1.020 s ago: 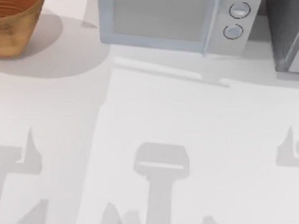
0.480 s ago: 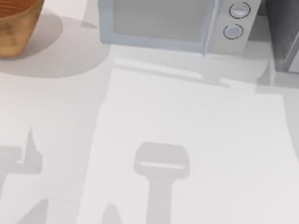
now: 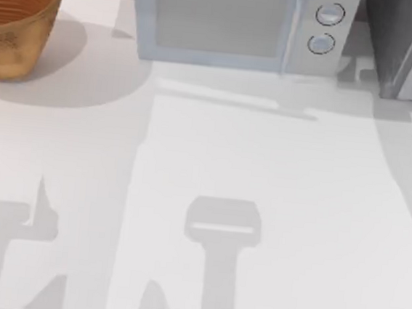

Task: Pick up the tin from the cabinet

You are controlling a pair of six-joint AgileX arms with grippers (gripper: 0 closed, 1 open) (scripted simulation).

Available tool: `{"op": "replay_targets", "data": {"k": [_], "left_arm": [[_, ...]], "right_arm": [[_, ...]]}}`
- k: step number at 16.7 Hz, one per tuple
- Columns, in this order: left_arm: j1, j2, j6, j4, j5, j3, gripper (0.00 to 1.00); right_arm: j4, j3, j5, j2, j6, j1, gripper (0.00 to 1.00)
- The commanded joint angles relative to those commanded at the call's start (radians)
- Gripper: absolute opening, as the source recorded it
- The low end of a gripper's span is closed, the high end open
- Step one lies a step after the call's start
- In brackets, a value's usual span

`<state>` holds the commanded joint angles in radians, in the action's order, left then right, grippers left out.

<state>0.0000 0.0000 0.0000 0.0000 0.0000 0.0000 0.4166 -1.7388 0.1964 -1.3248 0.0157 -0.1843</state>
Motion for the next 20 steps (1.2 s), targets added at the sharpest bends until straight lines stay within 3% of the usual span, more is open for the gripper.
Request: {"op": "replay_targets", "data": {"k": [6,13,20], "left_arm": [[0.0,0.0,0.0,0.0,0.0,0.0,1.0],[0.0,0.0,0.0,0.0,0.0,0.0,1.0],[0.0,0.0,0.0,0.0,0.0,0.0,1.0]], "right_arm": [[-0.005,0.004,0.002,-0.001,0.0,0.001,1.0],[-0.153,0.106,0.07,-0.039,-0.001,-0.058,1.0],[-0.156,0.046,0.054,-0.102,-0.001,-0.041,1.0]]}}
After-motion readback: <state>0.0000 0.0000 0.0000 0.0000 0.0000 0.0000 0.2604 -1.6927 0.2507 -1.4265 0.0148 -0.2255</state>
